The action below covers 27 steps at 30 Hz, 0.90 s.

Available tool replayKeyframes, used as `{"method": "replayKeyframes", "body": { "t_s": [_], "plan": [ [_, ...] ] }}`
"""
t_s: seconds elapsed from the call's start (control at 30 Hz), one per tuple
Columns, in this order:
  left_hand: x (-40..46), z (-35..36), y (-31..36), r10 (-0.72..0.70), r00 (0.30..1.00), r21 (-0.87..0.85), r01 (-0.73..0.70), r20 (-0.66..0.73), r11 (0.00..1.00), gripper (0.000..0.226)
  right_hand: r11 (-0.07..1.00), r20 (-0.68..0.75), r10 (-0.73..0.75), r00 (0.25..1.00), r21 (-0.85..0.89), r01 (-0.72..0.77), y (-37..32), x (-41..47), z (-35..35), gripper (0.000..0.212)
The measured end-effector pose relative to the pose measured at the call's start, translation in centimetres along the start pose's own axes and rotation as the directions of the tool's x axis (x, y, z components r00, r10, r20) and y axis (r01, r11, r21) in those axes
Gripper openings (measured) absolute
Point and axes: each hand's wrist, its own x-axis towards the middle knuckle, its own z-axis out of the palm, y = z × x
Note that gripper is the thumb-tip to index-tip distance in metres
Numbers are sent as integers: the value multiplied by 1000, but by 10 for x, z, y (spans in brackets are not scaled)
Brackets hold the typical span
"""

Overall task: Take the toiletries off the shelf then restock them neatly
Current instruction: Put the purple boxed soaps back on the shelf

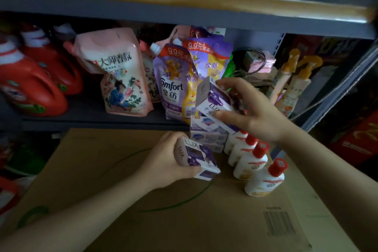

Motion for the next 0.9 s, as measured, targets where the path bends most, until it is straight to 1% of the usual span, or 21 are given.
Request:
{"method": "replayKeyframes", "body": {
  "t_s": [0.1, 0.17, 0.2, 0.27, 0.3, 0.33, 0.4, 0.47, 0.57, 0.67, 0.73, 0.8, 0.87, 0.9],
  "plan": [
    [-7, -45, 30, 49, 993, -130, -63, -108, 990, 67, 996, -165, -92, 982, -25, 89, -17, 25, -14, 68],
    [-2, -79, 53, 111, 970, -170, -149, -217, 974, 67, 988, -277, -153, 949, -70, 139, -31, 46, -23, 66],
    [4, -97, 64, 158, 948, -165, -209, -277, 964, 64, 981, -320, -190, 928, -104, 165, -40, 58, -28, 67],
    [18, -132, 83, 241, 894, -95, -297, -379, 950, 57, 962, -372, -258, 892, -186, 200, -56, 83, -40, 68],
    [26, -147, 90, 265, 868, -63, -319, -420, 946, 55, 955, -390, -268, 881, -227, 190, -64, 97, -46, 67],
    [34, -161, 95, 270, 845, -70, -338, -462, 939, 53, 950, -407, -264, 875, -268, 162, -71, 112, -51, 65],
    [49, -182, 101, 227, 828, -207, -376, -513, 903, 48, 941, -425, -231, 875, -326, 89, -81, 139, -64, 60],
    [60, -195, 105, 175, 834, -322, -383, -523, 866, 48, 928, -395, -215, 893, -367, 61, -90, 164, -76, 57],
    [70, -211, 107, 172, 803, -294, -395, -570, 870, 57, 883, -296, -177, 939, -469, 18, -96, 197, -82, 56],
    [76, -222, 104, 166, 802, -280, -383, -574, 881, 59, 867, -209, -120, 971, -498, -1, -92, 227, -79, 50],
    [75, -225, 98, 153, 807, -312, -385, -570, 869, 60, 875, -164, -77, 983, -484, -12, -86, 242, -73, 52],
    [74, -228, 93, 163, 820, -335, -395, -549, 856, 59, 909, -124, -30, 992, -415, -25, -79, 253, -68, 55],
    [75, -230, 89, 180, 831, -320, -390, -527, 864, 59, 934, -40, 25, 999, -356, -38, -71, 263, -62, 56],
    [78, -232, 88, 186, 830, -311, -391, -526, 866, 59, 934, 5, 38, 999, -357, -34, -69, 267, -59, 53]
  ]
}}
